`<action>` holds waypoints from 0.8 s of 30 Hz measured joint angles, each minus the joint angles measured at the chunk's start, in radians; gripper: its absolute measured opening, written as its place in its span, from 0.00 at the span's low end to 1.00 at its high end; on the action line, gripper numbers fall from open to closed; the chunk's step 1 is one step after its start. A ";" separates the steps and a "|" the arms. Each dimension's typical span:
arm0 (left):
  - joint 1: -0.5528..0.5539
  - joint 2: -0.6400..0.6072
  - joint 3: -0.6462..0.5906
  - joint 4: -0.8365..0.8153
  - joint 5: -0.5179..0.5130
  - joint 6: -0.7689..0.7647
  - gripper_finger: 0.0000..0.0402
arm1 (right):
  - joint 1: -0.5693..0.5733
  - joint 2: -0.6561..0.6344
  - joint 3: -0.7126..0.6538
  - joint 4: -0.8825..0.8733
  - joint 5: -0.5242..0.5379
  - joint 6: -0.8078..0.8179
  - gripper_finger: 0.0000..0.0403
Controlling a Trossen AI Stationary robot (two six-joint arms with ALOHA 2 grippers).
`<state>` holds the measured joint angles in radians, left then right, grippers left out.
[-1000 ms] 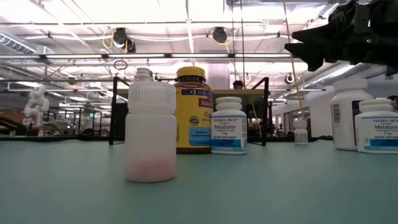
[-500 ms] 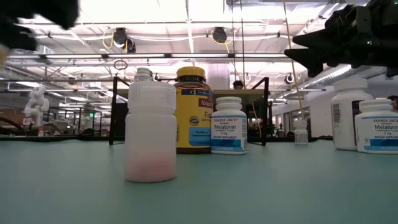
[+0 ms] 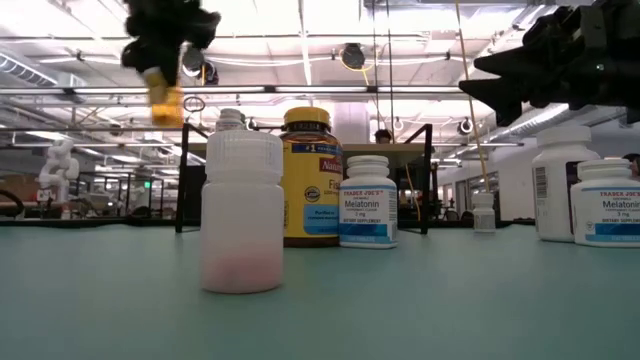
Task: Pick and place medicine bottles onto shelf by color
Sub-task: Put the orange pill bottle on the shelf
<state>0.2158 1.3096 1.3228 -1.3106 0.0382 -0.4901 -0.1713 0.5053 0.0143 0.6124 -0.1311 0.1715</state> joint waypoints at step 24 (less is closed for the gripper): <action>0.387 0.377 0.355 -0.094 -0.064 0.231 0.54 | 0.010 0.001 0.000 -0.035 0.051 0.008 0.56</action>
<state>0.6029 1.6866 1.6783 -1.4049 -0.0261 -0.2596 -0.1612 0.5060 0.0143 0.5772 -0.0798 0.1791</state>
